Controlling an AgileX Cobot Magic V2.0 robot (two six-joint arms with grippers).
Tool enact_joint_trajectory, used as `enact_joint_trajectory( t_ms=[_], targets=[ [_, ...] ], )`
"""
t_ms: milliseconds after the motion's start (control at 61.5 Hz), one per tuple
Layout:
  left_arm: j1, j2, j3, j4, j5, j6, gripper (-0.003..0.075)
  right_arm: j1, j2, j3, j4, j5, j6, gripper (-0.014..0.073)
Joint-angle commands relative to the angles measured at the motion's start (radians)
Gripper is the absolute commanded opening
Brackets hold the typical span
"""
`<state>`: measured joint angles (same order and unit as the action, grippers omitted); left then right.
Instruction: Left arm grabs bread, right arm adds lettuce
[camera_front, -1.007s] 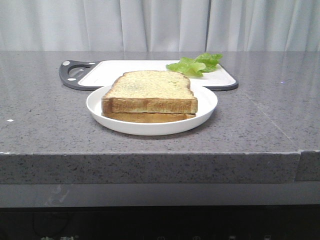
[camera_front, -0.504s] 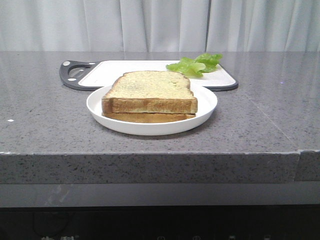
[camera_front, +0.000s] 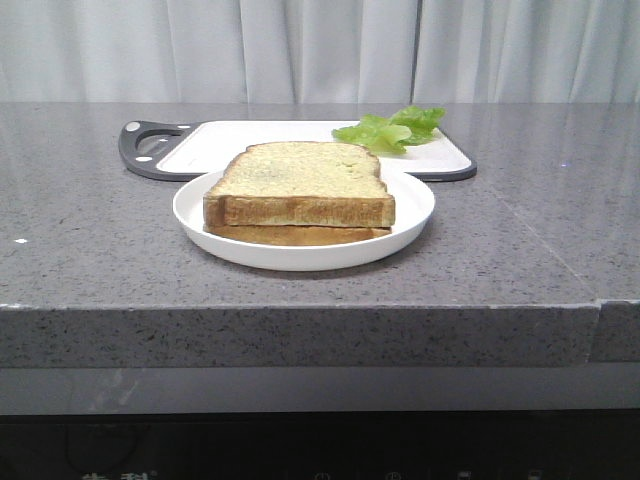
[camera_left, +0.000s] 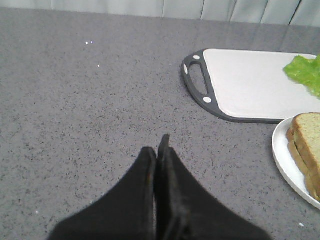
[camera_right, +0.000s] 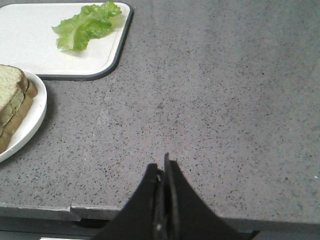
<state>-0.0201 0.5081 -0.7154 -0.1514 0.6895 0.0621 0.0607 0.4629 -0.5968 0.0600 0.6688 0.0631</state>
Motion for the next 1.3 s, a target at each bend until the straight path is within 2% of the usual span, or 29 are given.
enact_joint_trajectory(
  t_ms=[0,130,211,276,390,439,487,617,764,1024,1284],
  targets=[
    [0.001,0.029,-0.011,-0.024,-0.072,-0.01,-0.002,-0.002,0.026,-0.034,0.004,-0.067,-0.004,-0.0118],
    [0.001,0.064,0.0,-0.024,-0.07,-0.01,-0.0018,-0.002,0.037,-0.034,0.004,-0.068,-0.004,-0.0114],
    [0.001,0.092,0.0,-0.025,-0.074,-0.01,0.0025,-0.002,0.039,-0.034,0.004,-0.068,-0.004,-0.008],
    [0.001,0.112,0.0,-0.027,-0.074,-0.01,0.0111,-0.002,0.044,-0.034,0.004,-0.068,-0.005,0.0003],
    [0.001,0.148,-0.002,-0.07,-0.076,0.004,0.0363,-0.002,0.053,-0.034,0.004,-0.069,-0.005,0.0258],
    [0.001,0.161,-0.004,-0.093,-0.076,0.02,0.043,-0.002,0.053,-0.034,0.004,-0.069,-0.005,0.033],
    [0.001,0.176,-0.015,-0.121,-0.06,0.025,0.046,-0.002,0.053,-0.034,0.004,-0.07,-0.005,0.0365],
    [-0.004,0.228,-0.066,-0.151,0.026,0.037,0.046,-0.002,0.053,-0.034,0.004,-0.071,-0.005,0.0375],
    [-0.043,0.302,-0.129,-0.262,0.108,0.151,0.046,-0.002,0.053,-0.034,0.005,-0.069,-0.005,0.0375],
    [-0.169,0.473,-0.196,-0.514,0.109,0.314,0.0459,-0.002,0.053,-0.034,0.005,-0.069,-0.005,0.0375],
    [-0.277,0.7,-0.299,-0.678,0.134,0.333,0.0459,-0.002,0.053,-0.034,0.005,-0.069,-0.005,0.0375]
  ],
)
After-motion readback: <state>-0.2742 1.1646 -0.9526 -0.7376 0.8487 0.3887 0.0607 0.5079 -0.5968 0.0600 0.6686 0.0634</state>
